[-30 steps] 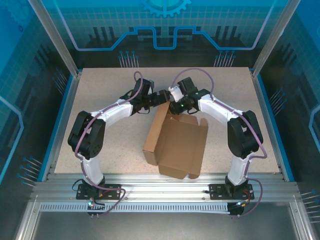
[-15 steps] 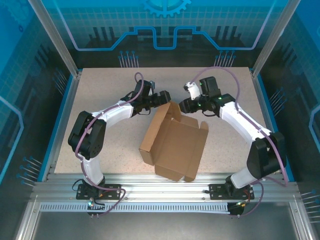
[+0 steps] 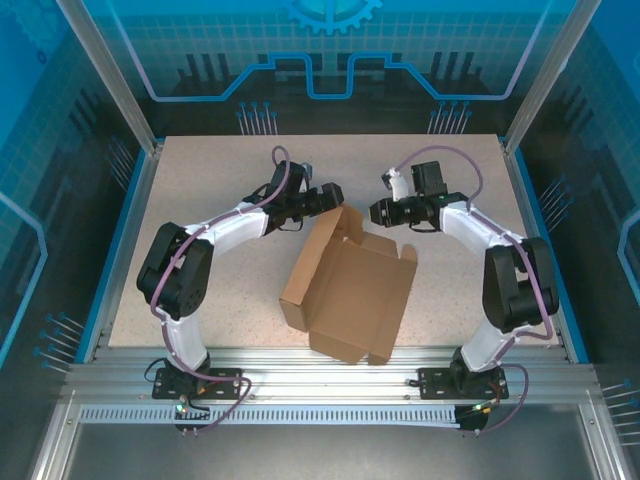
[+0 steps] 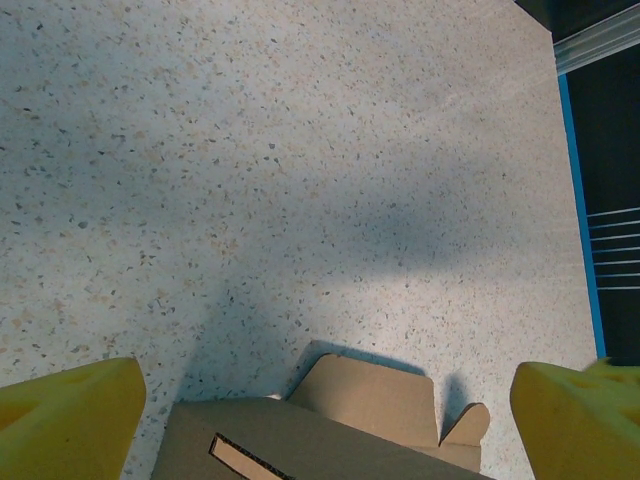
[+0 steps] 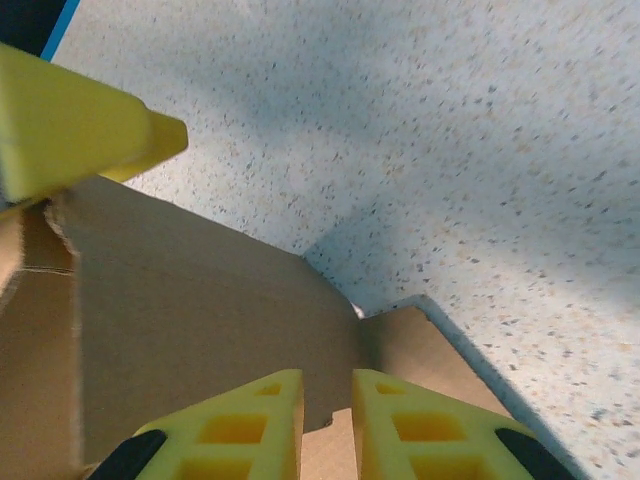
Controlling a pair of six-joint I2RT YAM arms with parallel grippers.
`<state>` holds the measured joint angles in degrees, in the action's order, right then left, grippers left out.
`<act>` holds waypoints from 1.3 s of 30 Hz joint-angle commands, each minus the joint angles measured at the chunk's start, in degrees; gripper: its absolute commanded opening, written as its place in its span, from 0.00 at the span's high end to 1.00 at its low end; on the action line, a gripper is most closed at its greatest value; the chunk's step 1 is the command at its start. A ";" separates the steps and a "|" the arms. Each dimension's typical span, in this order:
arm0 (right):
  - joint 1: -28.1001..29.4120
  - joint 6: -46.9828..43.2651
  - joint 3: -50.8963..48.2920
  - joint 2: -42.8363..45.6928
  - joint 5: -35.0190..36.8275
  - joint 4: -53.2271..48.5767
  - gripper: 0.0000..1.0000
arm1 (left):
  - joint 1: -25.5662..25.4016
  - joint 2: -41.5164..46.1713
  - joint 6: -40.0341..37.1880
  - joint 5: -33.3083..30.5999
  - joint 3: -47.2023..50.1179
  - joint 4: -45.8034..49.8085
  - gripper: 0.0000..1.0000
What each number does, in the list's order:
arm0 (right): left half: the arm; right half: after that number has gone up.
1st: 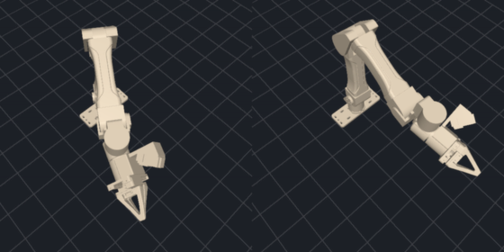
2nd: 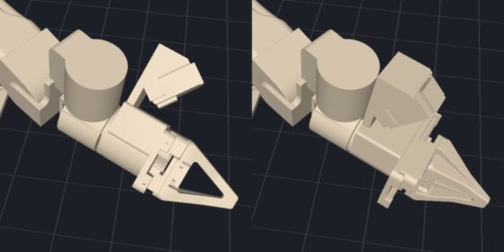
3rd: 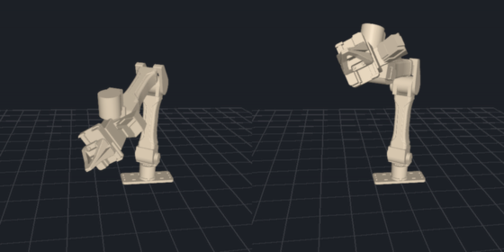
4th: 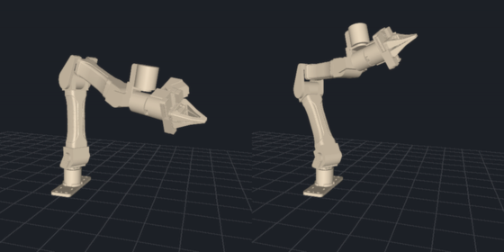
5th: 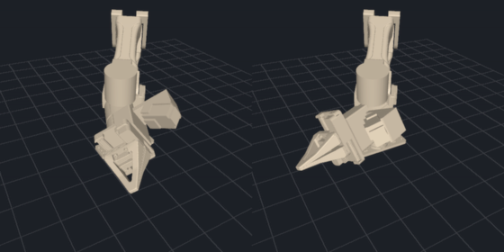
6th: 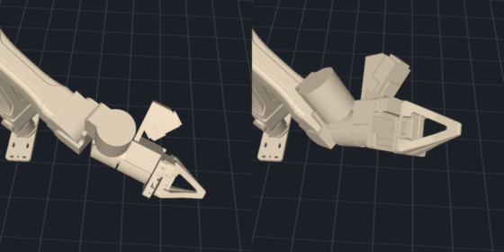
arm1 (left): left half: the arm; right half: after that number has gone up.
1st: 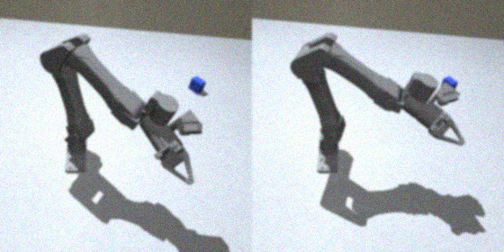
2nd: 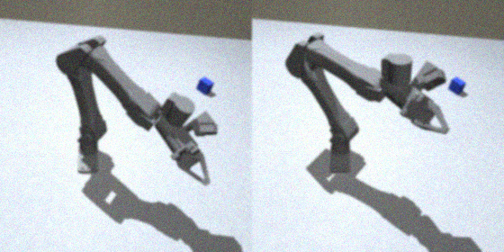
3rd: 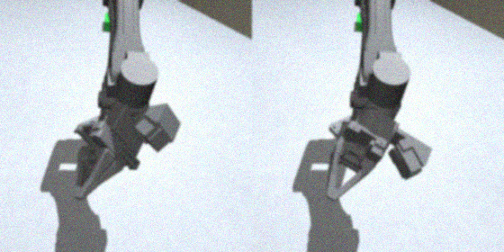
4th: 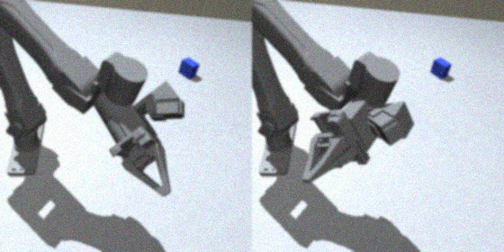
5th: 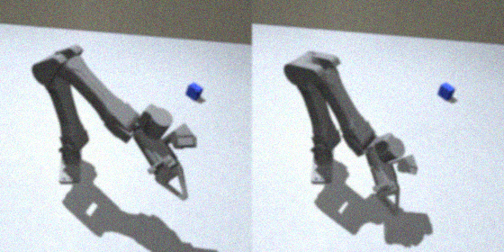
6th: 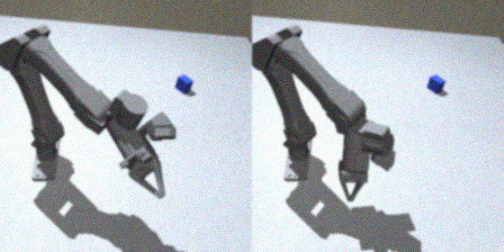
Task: Fold the paper box
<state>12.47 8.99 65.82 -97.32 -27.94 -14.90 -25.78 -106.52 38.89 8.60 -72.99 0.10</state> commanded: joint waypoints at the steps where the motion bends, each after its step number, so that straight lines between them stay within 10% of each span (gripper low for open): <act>1: 1.05 -0.64 0.98 -1.23 -4.56 2.63 0.76 | -0.73 -0.68 -1.98 -0.55 0.72 2.71 0.05; 15: 4.71 -4.04 -0.78 -4.60 -11.01 8.56 0.48 | -1.31 -4.13 -4.97 3.26 -2.58 5.54 0.05; 26: 6.18 -3.47 -3.78 -3.95 -9.57 13.93 0.48 | -1.04 -7.18 -9.03 12.30 -6.89 6.48 0.07; 39: 12.24 -2.05 -10.03 -2.70 8.39 24.11 0.56 | 2.19 -12.11 -14.70 25.99 -15.33 14.17 0.07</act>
<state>22.24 7.27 57.17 -100.51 -24.80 6.59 -23.86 -116.38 27.86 28.47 -86.28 9.43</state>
